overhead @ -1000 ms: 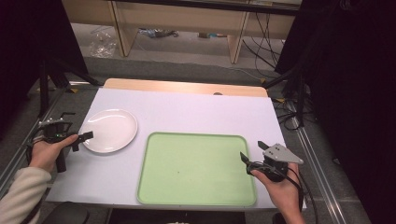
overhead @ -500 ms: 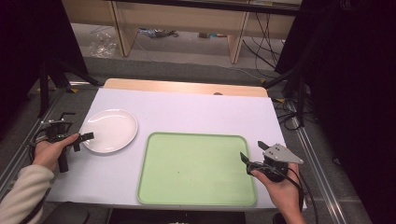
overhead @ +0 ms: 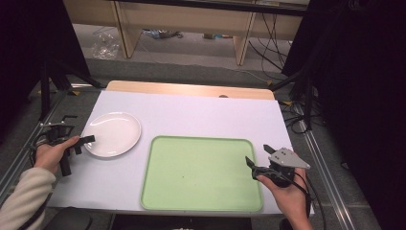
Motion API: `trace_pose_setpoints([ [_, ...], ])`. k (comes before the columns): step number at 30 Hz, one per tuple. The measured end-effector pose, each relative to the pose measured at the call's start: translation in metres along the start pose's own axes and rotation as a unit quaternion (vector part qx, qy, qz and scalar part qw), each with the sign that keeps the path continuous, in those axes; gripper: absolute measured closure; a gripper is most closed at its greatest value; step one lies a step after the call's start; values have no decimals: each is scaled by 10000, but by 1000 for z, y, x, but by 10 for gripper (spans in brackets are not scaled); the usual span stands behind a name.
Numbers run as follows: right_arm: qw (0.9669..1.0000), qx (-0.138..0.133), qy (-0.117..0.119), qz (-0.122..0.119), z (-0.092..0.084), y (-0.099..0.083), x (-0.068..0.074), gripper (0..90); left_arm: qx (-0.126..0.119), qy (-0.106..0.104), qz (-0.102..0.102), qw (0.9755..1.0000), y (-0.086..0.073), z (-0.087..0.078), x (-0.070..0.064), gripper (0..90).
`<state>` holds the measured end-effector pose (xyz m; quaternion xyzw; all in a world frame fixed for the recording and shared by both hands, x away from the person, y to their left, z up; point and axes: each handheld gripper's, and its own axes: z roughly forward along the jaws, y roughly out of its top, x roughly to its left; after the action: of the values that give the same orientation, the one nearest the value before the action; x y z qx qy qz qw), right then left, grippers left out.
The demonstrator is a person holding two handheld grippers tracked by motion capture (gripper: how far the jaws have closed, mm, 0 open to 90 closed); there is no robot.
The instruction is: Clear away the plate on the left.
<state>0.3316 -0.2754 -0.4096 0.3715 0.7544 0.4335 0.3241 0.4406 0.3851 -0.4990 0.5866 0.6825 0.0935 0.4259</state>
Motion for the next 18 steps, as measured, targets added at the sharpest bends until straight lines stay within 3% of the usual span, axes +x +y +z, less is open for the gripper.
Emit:
trace_pose_setpoints([
  [4, 10000, -4, 6, -3, 0, 0, 0, 260, -6, 1, -222, 9998, 0, 0, 3, 529],
  [13, 10000, 6, 9, 6, 0, 0, 0, 261, 127, 91, -357, 9992, 4, 0, 6, 641],
  [15, 10000, -23, -6, 5, 1, 0, 0, 261, 117, 108, -465, 9988, 4, 1, 6, 656],
  [18, 10000, 1, 14, 17, 0, 0, 0, 261, 207, 138, -445, 9987, 6, 1, 6, 676],
])
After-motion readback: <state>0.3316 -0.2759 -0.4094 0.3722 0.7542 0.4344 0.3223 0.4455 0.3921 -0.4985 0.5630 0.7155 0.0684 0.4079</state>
